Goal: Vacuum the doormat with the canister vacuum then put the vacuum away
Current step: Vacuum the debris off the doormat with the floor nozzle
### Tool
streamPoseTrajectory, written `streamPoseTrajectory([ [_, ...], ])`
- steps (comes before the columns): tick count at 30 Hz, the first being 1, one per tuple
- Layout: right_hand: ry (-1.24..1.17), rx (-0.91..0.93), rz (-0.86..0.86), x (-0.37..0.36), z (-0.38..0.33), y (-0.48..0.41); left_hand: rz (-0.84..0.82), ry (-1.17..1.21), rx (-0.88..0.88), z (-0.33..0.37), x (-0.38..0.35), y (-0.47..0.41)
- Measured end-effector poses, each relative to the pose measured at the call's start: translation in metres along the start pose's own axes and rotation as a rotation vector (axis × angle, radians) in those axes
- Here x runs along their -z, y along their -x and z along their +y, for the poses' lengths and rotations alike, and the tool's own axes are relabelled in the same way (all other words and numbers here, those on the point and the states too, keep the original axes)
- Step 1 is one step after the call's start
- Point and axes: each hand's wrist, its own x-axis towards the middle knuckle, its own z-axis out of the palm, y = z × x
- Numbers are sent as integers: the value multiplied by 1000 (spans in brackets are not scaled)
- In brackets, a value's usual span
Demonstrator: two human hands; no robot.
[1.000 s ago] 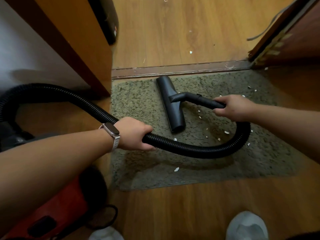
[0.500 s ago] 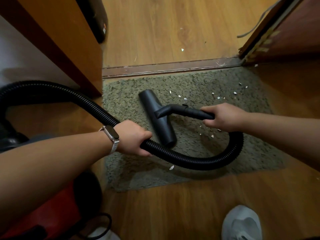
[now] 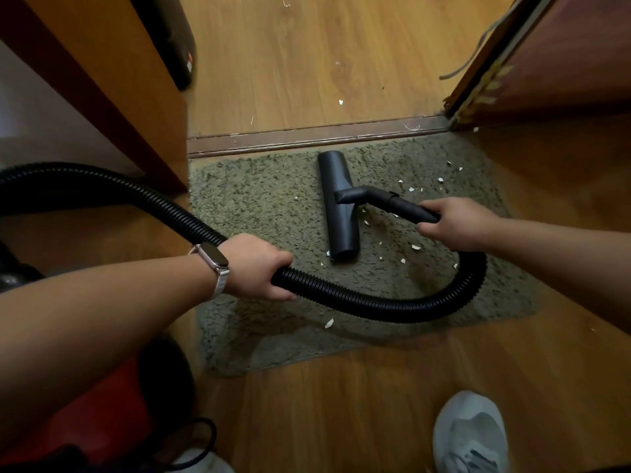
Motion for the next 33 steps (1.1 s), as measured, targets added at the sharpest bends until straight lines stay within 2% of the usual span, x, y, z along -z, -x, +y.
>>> streamPoseTrajectory([
  [13,165,345,-133,-32,-65,7,-123,-55,-12,20,12,47],
  [18,133,350,-135,-32,-45,1,-148,-31,9,35,11,43],
  [28,45,147,-107,-4,27,3,-124,50,22,66,31,0],
  [33,29,151,-98,-3,32,7,-121,38,3,70,34,-6],
])
